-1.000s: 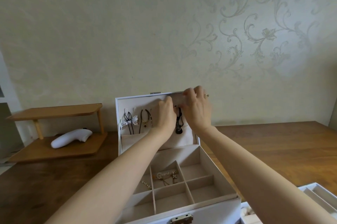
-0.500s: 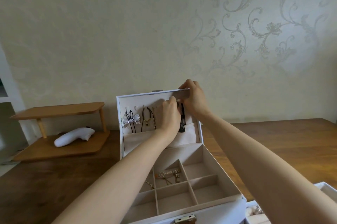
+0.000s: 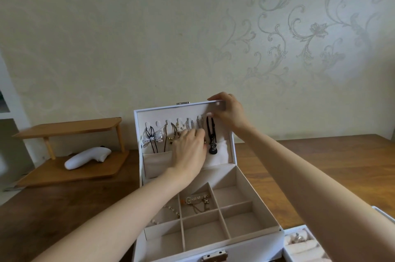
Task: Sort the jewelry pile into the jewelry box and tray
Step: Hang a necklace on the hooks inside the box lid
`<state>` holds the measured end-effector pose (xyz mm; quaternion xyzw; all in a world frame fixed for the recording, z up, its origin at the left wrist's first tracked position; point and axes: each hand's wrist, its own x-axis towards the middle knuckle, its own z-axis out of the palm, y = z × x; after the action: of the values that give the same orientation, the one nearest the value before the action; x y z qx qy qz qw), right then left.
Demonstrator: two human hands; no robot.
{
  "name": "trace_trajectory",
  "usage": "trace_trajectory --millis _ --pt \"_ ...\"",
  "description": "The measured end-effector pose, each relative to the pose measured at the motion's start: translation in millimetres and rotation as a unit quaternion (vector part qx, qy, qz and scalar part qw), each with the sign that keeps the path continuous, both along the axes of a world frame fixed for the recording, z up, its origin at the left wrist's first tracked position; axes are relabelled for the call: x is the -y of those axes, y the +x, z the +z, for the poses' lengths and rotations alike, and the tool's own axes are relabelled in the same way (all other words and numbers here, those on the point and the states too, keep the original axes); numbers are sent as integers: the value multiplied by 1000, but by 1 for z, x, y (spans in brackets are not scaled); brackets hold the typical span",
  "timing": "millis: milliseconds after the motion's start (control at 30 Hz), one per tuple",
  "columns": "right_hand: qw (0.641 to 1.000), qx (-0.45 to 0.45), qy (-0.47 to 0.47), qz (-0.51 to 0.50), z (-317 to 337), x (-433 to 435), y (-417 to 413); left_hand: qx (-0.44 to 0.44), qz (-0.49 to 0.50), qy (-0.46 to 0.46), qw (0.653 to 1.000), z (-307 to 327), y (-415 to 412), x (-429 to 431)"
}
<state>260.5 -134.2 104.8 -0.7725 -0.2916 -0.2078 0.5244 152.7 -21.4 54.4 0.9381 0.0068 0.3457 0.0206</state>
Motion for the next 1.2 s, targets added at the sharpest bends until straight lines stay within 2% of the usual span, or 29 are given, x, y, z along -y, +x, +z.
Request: trace_trajectory --millis 67,133,167,233,300,333,433,567,700,867,1033,1133,1200 --pt "999 -1 36 1 -2 5 -8 -10 14 12 1000 0 -1 3" --pt "992 57 67 -87 -12 10 -23 -17 21 12 1000 0 -1 3" --pt "983 93 45 -149 -19 14 -33 -20 22 11 1000 -1 -1 2" --pt "969 83 -105 -210 -31 17 -53 -23 19 3 1000 -4 0 0" --pt "935 24 -288 -205 -45 12 -67 -24 18 -5 1000 -5 0 -1" --pt "925 10 -323 -200 -52 9 -70 -25 18 -7 1000 -6 0 0" --pt "940 -19 -285 -187 -60 8 -71 -35 12 0 999 -9 -4 6" --pt "974 -113 -154 -120 -56 15 -59 -55 -7 -10 998 -14 -8 3" --pt "989 -115 -44 -86 -50 15 -51 -55 -37 -1 998 -17 -9 2" --pt "970 -89 -180 -133 -52 18 -54 -32 -87 -3 996 -17 -10 -4" --pt "981 -53 -112 -152 -49 21 -61 16 -76 -18 997 -9 -8 -7" --pt "972 -59 -201 -107 -50 20 -63 30 -49 -8 998 -5 -5 -6" --pt "973 -54 -199 -107 -50 22 -63 27 -33 4 999 -6 -2 -7"
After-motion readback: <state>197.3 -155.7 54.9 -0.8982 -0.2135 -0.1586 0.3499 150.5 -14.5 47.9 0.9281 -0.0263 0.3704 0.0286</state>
